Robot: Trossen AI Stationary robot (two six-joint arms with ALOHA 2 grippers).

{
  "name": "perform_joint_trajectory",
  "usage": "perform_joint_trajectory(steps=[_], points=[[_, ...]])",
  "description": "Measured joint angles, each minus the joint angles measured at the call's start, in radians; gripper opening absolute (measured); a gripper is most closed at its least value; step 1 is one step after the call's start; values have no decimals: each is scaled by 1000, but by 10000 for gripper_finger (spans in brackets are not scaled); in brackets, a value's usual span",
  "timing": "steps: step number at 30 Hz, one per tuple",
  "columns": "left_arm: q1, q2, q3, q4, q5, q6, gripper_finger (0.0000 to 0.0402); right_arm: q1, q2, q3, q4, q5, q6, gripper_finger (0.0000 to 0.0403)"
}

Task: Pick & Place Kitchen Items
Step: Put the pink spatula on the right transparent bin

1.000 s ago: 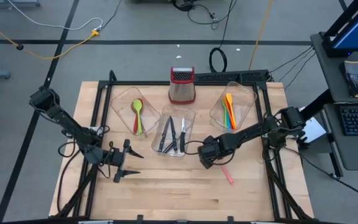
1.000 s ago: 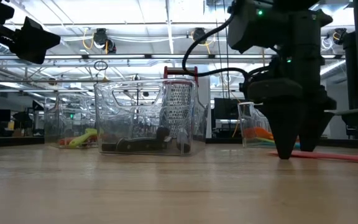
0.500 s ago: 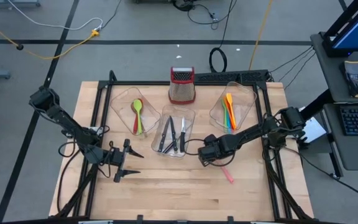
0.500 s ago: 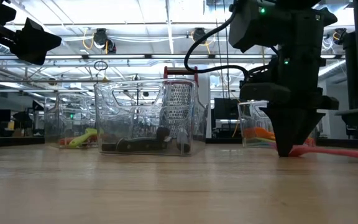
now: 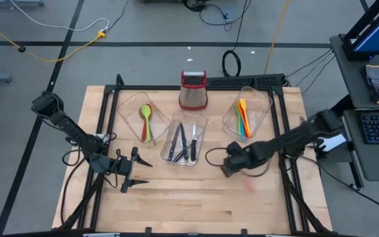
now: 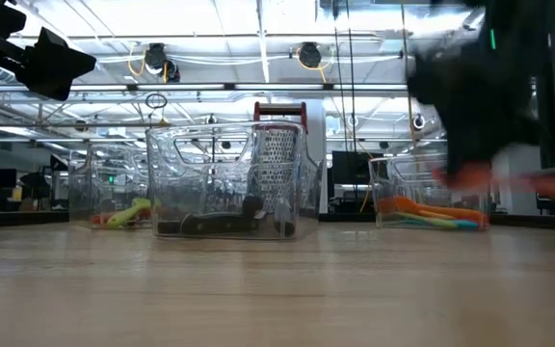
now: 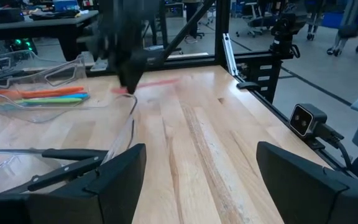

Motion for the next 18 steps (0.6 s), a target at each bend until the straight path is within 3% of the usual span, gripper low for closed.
perform_joint_trajectory(steps=[9,18], points=[[0,0,0,4,0,-16,308,44,-399,13,57,321,-69,65],[0,0,0,5,0,-19,308,-114,-625,14,151,660,-353,65]])
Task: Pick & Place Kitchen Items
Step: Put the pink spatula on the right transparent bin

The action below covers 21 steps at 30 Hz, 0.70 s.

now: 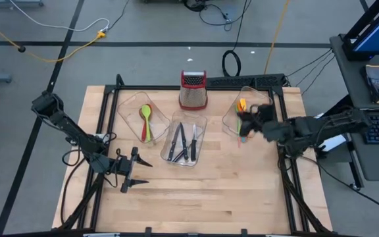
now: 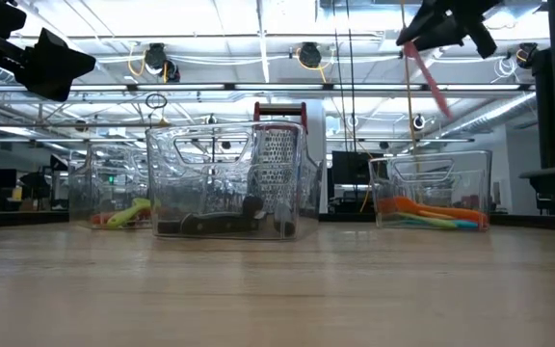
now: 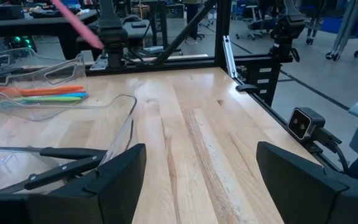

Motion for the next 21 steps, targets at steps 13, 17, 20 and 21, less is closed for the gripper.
perform_joint_trajectory(steps=[13,17,20,21], points=[[0,0,0,-4,0,-14,308,-432,53,0,108,-29,-167,65],[0,0,0,-5,1,-38,308,-559,116,0,87,-149,-144,65],[-1,0,0,-5,2,-47,308,-631,151,0,23,-220,-110,65],[-1,0,0,-5,3,-47,308,-647,161,0,-4,-238,-98,65]])
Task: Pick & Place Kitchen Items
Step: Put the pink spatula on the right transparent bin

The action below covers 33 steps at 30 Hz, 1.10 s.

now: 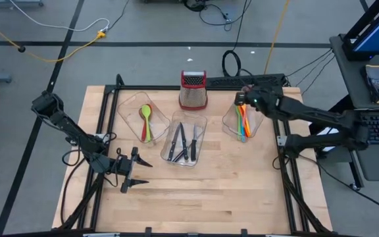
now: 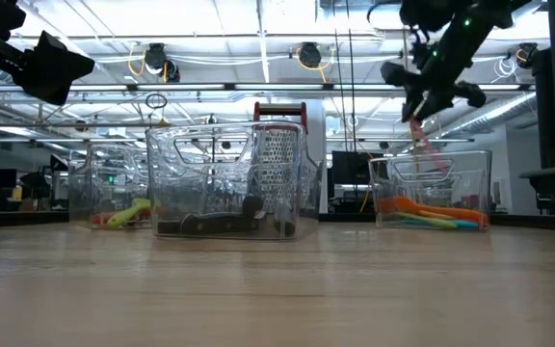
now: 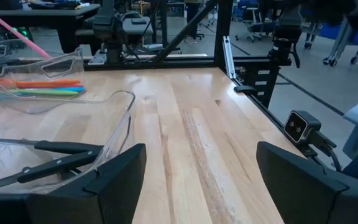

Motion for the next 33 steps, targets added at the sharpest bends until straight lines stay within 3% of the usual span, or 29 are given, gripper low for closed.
perform_joint_trajectory(steps=[14,22,33], points=[[0,0,0,0,1,0,308,-128,85,2,-214,-165,126,64],[0,0,0,0,1,-7,308,-125,164,2,-164,-243,119,64],[0,0,0,0,1,-7,308,-125,268,2,-176,-272,126,64]])
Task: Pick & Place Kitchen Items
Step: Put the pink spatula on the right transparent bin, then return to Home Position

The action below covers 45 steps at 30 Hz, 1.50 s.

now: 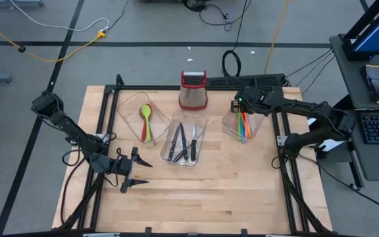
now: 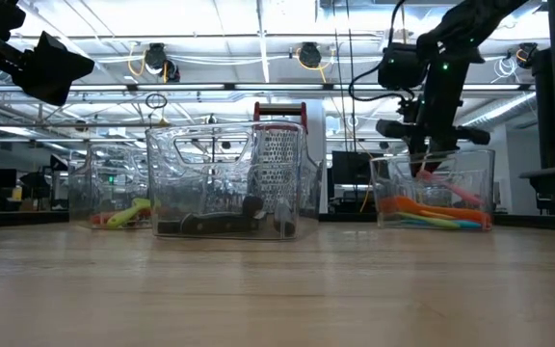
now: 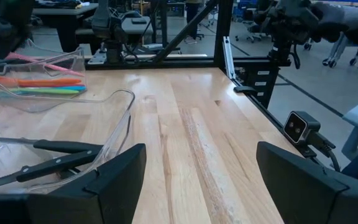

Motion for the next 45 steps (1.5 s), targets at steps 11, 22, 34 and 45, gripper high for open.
perform_joint_trajectory(steps=[11,22,34,45], points=[[0,0,0,0,0,-2,308,0,27,0,9,-23,6,150],[1,0,0,-23,-8,-11,308,9,-61,0,11,-24,-30,231],[33,-54,0,-14,-56,4,308,258,-345,0,20,-18,-220,82],[355,-205,0,-114,374,106,308,625,-439,-175,433,-18,-487,11]])
